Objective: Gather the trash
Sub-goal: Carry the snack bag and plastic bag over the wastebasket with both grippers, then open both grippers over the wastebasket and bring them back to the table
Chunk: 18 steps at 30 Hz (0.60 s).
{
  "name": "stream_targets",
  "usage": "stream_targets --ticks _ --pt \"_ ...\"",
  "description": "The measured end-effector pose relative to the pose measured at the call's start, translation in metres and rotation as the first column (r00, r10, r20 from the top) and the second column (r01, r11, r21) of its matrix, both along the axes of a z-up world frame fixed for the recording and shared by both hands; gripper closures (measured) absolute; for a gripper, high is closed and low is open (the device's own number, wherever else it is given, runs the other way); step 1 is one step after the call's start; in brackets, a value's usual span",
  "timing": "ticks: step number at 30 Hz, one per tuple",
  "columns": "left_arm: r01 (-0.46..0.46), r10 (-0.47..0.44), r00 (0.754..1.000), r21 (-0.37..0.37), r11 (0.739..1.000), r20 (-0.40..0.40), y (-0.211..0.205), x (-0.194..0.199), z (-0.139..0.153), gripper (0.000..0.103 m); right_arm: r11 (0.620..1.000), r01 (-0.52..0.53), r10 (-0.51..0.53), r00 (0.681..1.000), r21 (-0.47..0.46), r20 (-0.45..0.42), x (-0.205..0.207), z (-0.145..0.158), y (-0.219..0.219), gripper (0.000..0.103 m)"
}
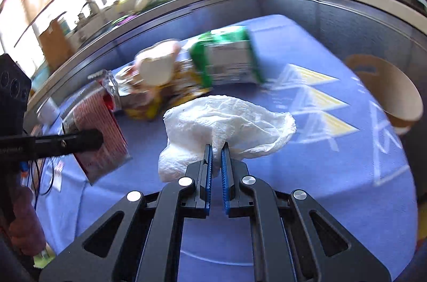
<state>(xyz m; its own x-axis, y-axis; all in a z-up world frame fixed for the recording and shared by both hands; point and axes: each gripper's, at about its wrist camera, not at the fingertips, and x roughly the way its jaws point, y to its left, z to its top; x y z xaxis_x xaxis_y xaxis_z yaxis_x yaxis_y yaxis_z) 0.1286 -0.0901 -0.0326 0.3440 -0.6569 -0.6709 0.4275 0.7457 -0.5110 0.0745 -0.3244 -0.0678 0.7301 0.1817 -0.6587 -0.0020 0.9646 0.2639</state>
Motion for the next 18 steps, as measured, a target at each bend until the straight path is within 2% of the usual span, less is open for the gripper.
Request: stream_targets --ticks 3,6,10,12,15,18 --pt "0.099 -0.1 0.995 0.04 0.994 0.006 -0.057 0.012 0.002 0.097 0.995 0.099 -0.1 0.995 0.024 0.028 -0.002 0.007 -0.048 0.096" --pt "0.185 -0.185 0.983 0.047 0.982 0.012 -0.115 0.031 0.013 0.097 0.978 0.2 -0.204 0.978 0.061 0.05 -0.004 0.012 -0.105 0.096" --pt "0.279 -0.28 0.96 0.038 0.96 0.021 -0.205 0.06 0.027 0.097 0.941 0.313 -0.32 0.947 0.128 0.033 0.011 0.014 -0.182 0.096" --pt "0.308 -0.309 0.951 0.04 0.95 0.023 -0.247 0.075 0.03 0.097 0.92 0.356 -0.362 0.932 0.166 0.007 0.023 0.011 -0.22 0.096" --pt "0.323 -0.327 0.945 0.09 0.942 0.024 -0.304 0.095 0.023 0.096 0.901 0.399 -0.402 0.916 0.169 -0.018 0.041 0.004 -0.258 0.096" --pt "0.315 -0.317 0.948 0.128 0.94 -0.01 -0.338 0.113 0.006 0.095 0.893 0.42 -0.42 0.907 0.163 -0.035 0.058 -0.005 -0.28 0.092"
